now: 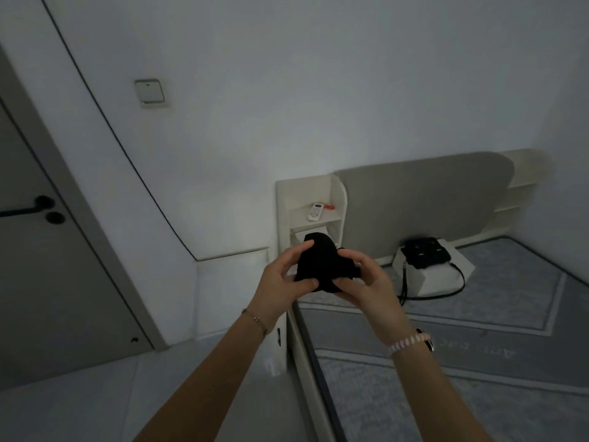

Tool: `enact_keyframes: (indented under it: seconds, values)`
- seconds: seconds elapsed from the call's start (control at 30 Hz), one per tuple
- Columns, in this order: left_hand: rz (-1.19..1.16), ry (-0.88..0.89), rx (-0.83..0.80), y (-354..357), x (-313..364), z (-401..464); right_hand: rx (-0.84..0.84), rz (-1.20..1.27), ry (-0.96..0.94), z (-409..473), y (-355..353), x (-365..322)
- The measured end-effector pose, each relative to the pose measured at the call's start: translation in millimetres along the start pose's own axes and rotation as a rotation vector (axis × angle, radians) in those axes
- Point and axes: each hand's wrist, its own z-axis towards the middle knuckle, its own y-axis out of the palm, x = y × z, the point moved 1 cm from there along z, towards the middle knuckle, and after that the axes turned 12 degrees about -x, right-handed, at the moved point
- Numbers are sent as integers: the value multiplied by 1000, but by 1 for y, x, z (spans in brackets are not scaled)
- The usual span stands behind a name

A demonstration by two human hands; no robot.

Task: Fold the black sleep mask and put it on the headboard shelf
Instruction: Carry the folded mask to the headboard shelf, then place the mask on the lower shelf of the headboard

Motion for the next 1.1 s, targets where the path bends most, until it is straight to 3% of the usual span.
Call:
enact_keyframes:
  seconds: [0.17, 0.57, 0.63, 0.7, 0.83, 0.9, 1.1]
  values:
    - [44, -42, 20, -22, -43, 94, -3, -13, 24, 99, -33, 25]
    - [-29, -144, -78, -34, -158, 274, 185, 84, 120, 257, -116, 103]
    - [-173, -164, -92, -31, -181, 299, 246, 107, 130, 274, -129, 118]
    - [-500, -246, -57, -24, -203, 319, 307, 141, 139, 289, -144, 134]
    - [-902, -478, 195, -6, -265, 350, 404, 206, 168, 308, -173, 173]
    - [-1023, -605, 302, -2, -303, 364, 438, 229, 188, 313, -183, 194]
    - [-1093, -804, 374, 1, -390, 409, 509, 249, 277, 316, -201, 255]
